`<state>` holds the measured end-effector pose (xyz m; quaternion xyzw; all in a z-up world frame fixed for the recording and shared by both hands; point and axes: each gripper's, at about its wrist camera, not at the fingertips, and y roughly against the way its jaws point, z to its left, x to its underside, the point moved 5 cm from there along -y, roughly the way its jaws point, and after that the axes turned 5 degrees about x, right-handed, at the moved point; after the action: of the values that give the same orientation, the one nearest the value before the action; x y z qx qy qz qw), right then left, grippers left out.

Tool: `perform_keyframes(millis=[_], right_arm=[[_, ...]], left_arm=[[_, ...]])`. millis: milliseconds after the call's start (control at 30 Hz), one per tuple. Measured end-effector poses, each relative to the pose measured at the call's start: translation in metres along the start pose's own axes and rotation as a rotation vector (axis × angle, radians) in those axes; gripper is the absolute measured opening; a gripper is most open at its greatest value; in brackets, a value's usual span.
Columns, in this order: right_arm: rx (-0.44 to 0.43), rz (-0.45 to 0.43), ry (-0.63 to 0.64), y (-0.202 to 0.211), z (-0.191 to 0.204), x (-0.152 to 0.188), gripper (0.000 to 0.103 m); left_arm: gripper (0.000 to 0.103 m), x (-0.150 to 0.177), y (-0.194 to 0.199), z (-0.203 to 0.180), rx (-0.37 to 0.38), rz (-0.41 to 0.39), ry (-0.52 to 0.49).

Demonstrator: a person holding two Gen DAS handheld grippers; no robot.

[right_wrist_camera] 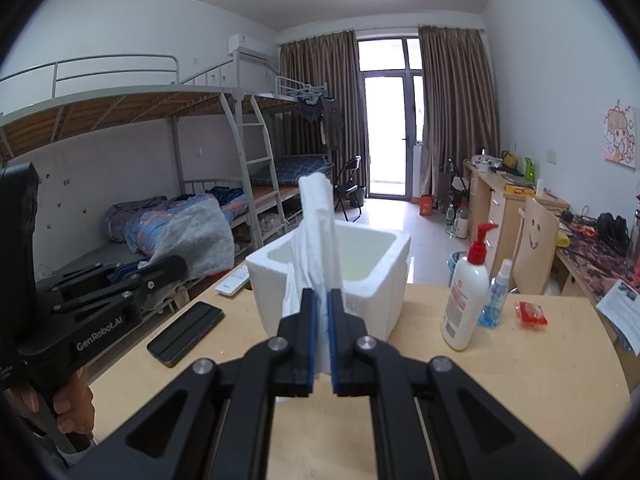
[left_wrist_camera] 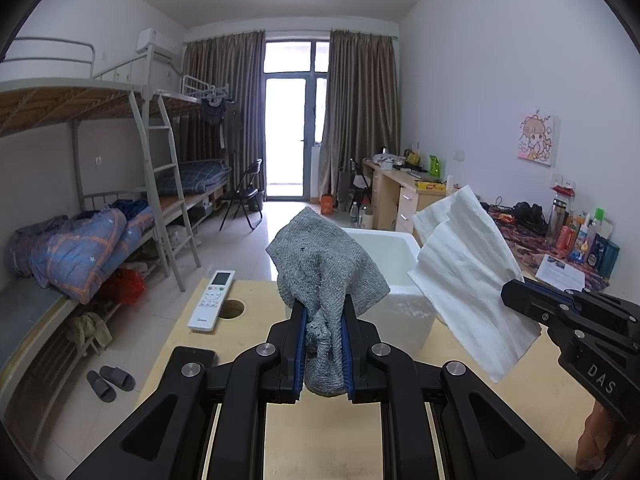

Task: Organize soft objects
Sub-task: 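Lower the paper towel into the box and open the right tool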

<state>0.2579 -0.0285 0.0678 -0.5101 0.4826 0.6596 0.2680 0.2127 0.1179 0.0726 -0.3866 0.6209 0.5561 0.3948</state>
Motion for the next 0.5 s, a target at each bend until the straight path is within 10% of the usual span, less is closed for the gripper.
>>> perform_keyframes(millis=[500], right_arm=[[0.01, -0.048, 0.036, -0.031, -0.006, -0.031, 0.008]], left_arm=[[0.016, -0.023, -0.039, -0.005, -0.002, 0.0, -0.024]])
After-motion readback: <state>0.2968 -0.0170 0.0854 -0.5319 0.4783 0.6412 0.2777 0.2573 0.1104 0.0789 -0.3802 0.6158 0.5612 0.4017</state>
